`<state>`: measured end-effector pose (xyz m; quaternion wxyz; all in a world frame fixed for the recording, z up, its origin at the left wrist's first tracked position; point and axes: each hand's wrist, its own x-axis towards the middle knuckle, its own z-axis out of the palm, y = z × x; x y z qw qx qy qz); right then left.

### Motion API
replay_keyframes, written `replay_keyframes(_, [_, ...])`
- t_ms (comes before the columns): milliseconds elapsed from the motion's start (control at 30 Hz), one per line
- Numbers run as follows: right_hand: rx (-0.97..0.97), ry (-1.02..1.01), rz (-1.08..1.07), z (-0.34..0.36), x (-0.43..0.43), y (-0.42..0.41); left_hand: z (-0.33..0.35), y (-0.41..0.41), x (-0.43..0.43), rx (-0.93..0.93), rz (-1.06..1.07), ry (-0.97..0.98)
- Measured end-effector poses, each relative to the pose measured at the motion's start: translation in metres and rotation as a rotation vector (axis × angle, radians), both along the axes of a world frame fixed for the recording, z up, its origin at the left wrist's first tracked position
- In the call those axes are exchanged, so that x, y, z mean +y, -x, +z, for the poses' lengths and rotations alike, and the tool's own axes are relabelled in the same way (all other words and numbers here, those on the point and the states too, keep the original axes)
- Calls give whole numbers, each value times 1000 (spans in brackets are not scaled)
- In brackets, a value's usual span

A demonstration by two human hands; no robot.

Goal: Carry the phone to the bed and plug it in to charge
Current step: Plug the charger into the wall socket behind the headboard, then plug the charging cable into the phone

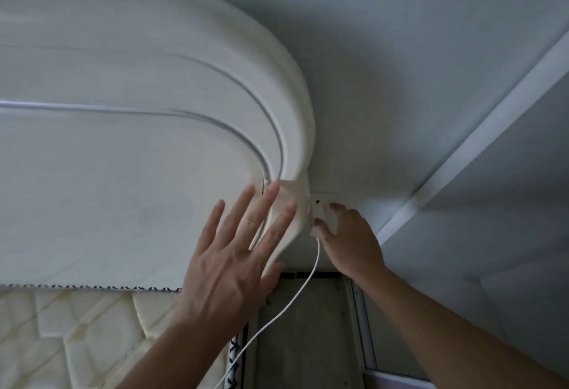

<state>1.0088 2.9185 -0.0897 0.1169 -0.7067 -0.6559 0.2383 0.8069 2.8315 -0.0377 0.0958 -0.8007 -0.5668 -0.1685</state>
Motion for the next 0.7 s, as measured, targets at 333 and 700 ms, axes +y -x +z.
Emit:
replay_keyframes(333, [-146, -458, 233, 169, -80, -20, 126, -6, -40, -108, 119, 139])
replay_keyframes(700, [-250, -521, 346, 265, -149, 9, 195, 5, -104, -118, 225, 136])
